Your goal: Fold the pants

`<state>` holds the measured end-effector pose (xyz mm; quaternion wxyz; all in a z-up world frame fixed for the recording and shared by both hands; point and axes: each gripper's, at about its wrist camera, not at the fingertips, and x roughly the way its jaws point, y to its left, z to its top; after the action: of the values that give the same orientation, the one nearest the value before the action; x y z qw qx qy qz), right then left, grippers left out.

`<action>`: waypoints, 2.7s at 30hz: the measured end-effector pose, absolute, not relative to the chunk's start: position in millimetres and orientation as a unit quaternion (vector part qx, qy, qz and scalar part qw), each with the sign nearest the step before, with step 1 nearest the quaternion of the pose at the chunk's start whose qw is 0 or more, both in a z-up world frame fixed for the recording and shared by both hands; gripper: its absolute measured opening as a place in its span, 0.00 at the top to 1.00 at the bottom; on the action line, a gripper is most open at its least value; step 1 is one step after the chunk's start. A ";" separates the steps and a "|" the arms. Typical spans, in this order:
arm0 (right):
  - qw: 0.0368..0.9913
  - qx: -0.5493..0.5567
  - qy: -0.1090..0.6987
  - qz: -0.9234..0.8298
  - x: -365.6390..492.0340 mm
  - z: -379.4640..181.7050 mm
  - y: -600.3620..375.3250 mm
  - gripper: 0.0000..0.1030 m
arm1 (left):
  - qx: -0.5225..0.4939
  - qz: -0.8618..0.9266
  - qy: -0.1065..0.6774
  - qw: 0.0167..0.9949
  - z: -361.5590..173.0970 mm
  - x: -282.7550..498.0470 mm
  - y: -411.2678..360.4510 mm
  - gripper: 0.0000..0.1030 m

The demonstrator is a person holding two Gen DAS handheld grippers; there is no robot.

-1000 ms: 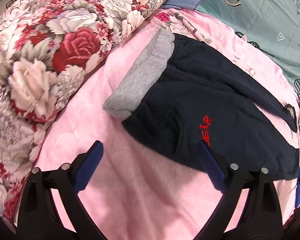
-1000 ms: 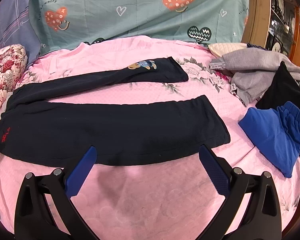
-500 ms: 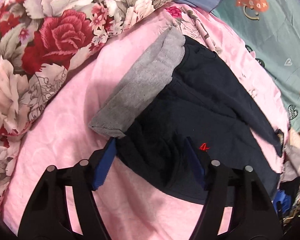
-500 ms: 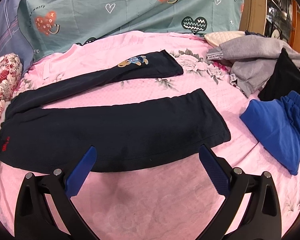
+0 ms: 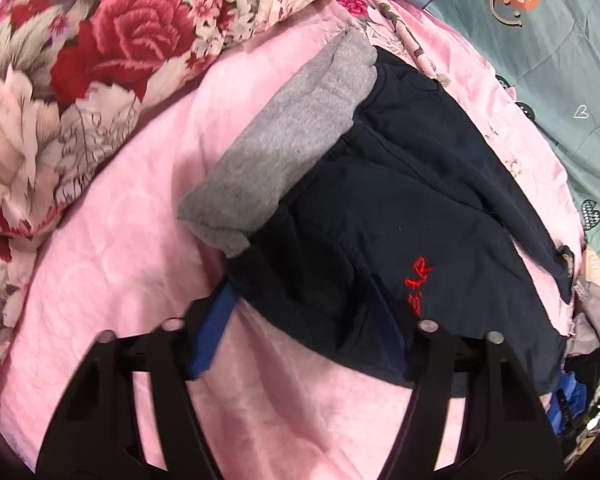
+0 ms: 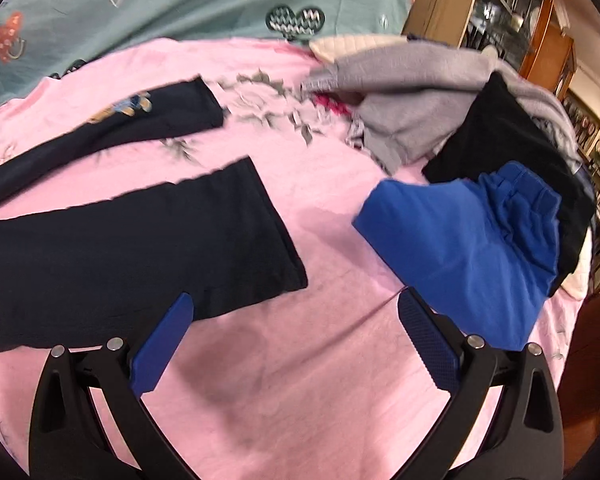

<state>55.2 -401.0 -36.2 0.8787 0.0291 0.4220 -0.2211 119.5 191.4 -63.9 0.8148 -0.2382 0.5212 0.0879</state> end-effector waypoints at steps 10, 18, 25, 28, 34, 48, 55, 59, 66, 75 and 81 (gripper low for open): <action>0.856 0.107 0.479 -0.164 99.6 -60.1 -411.4 0.44 | -0.261 0.085 0.520 0.809 -65.3 138.4 191.3 0.34; 0.881 0.129 0.438 -0.128 84.2 -40.0 -410.2 0.83 | -0.205 0.096 0.515 0.827 -46.6 132.9 186.1 0.92; 0.899 0.111 0.408 -0.113 45.5 -0.4 -407.1 0.83 | -0.161 0.095 0.452 0.872 11.1 79.5 176.2 0.92; 0.885 0.119 0.434 -0.115 32.2 -10.9 -414.9 0.83 | -0.159 0.095 0.465 0.866 0.7 65.2 178.0 0.92; 0.852 0.068 0.496 -0.154 33.5 -54.3 -420.2 0.48 | -0.162 0.149 0.528 0.820 -53.4 69.9 198.8 0.46; 0.873 0.060 0.457 -0.162 91.3 -45.7 -429.8 0.89 | -0.035 0.146 0.424 0.893 12.1 65.8 133.6 0.20; 0.863 0.015 0.450 -0.230 72.6 -44.5 -448.5 0.44 | -0.030 0.074 0.407 0.910 14.6 103.7 80.0 0.19; 0.876 0.044 0.457 -0.148 24.8 -37.5 -441.0 0.30 | -0.023 0.046 0.414 0.909 4.1 119.6 53.7 0.15; 0.869 0.018 0.478 -0.127 10.8 -54.3 -405.1 0.87 | -0.013 0.044 0.436 0.899 -17.0 127.3 43.1 0.15; 0.880 -0.010 0.401 -0.253 44.7 -5.1 -427.0 0.26 | -0.047 0.095 0.415 0.904 -8.6 150.9 78.5 0.13; 0.899 0.094 0.395 -0.164 137.9 -4.8 -436.4 0.26 | -0.113 0.073 0.440 0.888 -35.2 170.0 75.5 0.12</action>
<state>137.9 -436.4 -4.8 0.8990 0.0942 0.3951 -0.1640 170.0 75.5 -35.2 0.8879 -0.1135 0.4398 0.0734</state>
